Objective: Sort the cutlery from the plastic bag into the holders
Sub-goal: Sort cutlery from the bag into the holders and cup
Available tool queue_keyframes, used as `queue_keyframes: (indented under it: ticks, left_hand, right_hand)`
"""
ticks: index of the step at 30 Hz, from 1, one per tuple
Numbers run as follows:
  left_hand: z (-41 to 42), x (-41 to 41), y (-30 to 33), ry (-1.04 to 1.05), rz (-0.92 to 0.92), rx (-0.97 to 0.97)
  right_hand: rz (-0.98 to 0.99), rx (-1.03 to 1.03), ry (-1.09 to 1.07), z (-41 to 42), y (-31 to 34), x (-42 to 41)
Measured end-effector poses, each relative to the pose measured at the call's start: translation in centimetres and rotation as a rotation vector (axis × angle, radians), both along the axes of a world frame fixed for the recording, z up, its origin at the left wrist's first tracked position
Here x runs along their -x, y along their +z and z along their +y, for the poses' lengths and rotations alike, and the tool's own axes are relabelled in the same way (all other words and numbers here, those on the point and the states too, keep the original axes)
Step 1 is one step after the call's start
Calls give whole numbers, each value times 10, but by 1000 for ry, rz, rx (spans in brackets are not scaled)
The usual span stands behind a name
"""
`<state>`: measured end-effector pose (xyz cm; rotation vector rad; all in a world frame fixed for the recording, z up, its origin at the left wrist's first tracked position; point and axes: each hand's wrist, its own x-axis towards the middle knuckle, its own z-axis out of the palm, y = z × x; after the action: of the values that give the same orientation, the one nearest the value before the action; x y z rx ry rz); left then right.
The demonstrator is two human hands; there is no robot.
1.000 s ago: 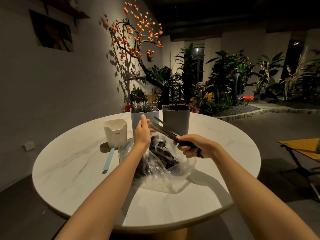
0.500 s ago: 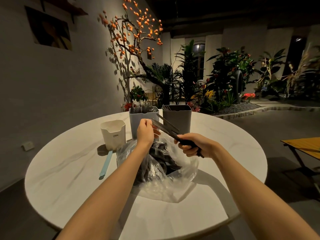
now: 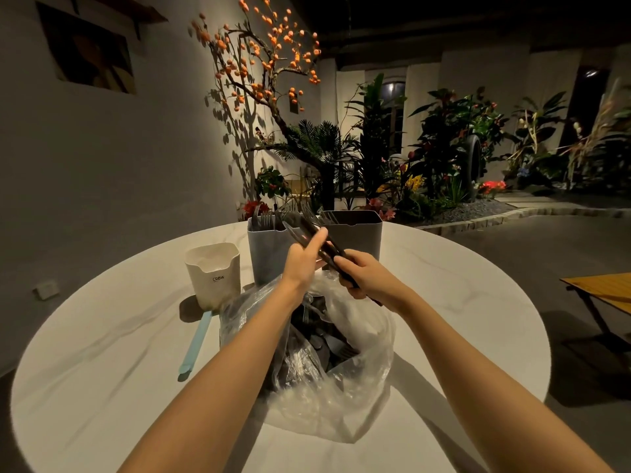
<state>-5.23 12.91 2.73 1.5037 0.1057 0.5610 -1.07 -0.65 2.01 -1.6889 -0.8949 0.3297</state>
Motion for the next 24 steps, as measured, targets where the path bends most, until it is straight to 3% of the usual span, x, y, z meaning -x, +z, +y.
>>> queue_keyframes:
  ticks: [18,24]
  left_hand:
    - [9,-17,-39,-93,196,-29]
    - [5,-7,-41,-211,151,-27]
  right_hand:
    - [220,-86,50,1,-45,-23]
    - [332,-83,138,-6,-45,-19]
